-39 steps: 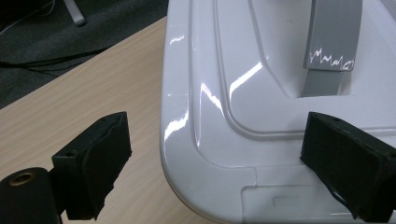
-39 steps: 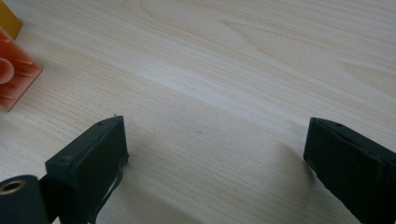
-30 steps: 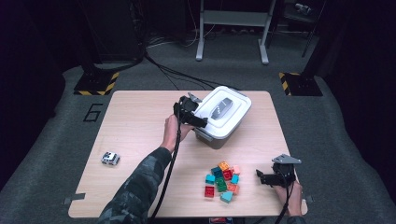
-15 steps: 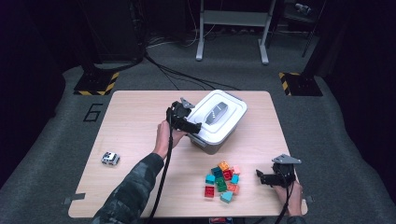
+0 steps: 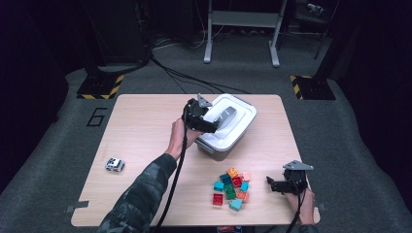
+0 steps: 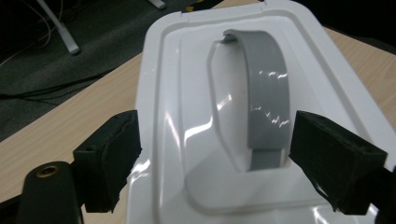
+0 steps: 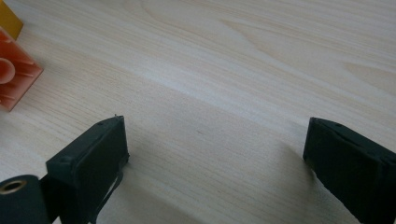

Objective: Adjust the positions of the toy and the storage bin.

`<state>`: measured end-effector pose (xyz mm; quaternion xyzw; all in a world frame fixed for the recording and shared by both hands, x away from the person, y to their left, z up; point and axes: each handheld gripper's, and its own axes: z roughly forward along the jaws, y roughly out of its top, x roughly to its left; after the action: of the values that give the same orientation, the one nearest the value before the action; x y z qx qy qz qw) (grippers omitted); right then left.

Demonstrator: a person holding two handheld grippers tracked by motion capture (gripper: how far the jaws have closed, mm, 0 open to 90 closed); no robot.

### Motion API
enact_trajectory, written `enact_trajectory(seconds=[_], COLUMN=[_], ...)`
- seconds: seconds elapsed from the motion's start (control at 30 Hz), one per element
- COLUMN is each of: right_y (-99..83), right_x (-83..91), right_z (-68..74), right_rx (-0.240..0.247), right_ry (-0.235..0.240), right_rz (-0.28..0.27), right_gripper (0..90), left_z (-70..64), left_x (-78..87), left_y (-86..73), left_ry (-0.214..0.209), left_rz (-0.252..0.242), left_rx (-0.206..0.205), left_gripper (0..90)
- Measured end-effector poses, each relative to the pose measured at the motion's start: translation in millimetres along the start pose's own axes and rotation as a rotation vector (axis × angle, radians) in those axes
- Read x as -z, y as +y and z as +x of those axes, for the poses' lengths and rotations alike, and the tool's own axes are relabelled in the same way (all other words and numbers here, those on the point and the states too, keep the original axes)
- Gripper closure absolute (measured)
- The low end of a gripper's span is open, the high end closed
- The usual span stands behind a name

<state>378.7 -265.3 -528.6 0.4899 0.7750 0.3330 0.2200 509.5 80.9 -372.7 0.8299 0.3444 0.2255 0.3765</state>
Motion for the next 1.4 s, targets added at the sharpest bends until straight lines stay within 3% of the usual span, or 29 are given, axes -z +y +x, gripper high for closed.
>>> enact_trajectory(seconds=[0.13, 0.17, 0.23, 0.37, 0.43, 0.83, 1.4], right_y=[0.1, 0.1, 0.0, 0.0, 0.1, 0.1, 0.0], right_x=[0.1, 0.2, -0.1, 0.1, 0.3, 0.3, 0.2], right_z=[-0.2, -0.2, -0.1, -0.2, -0.3, -0.3, -0.7], right_rx=[0.001, 0.001, 0.000, 0.002, 0.003, 0.002, 0.007], right_ry=[0.005, 0.004, 0.004, 0.006, 0.008, 0.009, 0.010], right_rz=[0.004, 0.004, -0.001, 0.001, 0.006, 0.006, 0.004], right_gripper=[6.1, 6.2, 6.2, 6.4, 6.4, 6.5, 6.6], left_z=[-12.5, -15.6, -17.6, -22.2, -24.3, -21.1, -18.6], left_x=[-15.3, -19.1, -21.6, -24.3, -23.5, -12.0, 17.0], left_y=[11.4, 13.2, 14.0, 12.2, 10.8, 1.7, -23.7], left_ry=[-0.015, -0.015, -0.014, -0.017, -0.012, -0.007, 0.022], left_rz=[0.003, 0.008, 0.011, 0.018, 0.015, 0.026, 0.020], left_rx=[-0.028, -0.035, -0.041, -0.051, -0.053, -0.049, -0.004], left_gripper=[26.0, 34.5, 37.0, 59.3, 65.0, 66.9, 67.0])
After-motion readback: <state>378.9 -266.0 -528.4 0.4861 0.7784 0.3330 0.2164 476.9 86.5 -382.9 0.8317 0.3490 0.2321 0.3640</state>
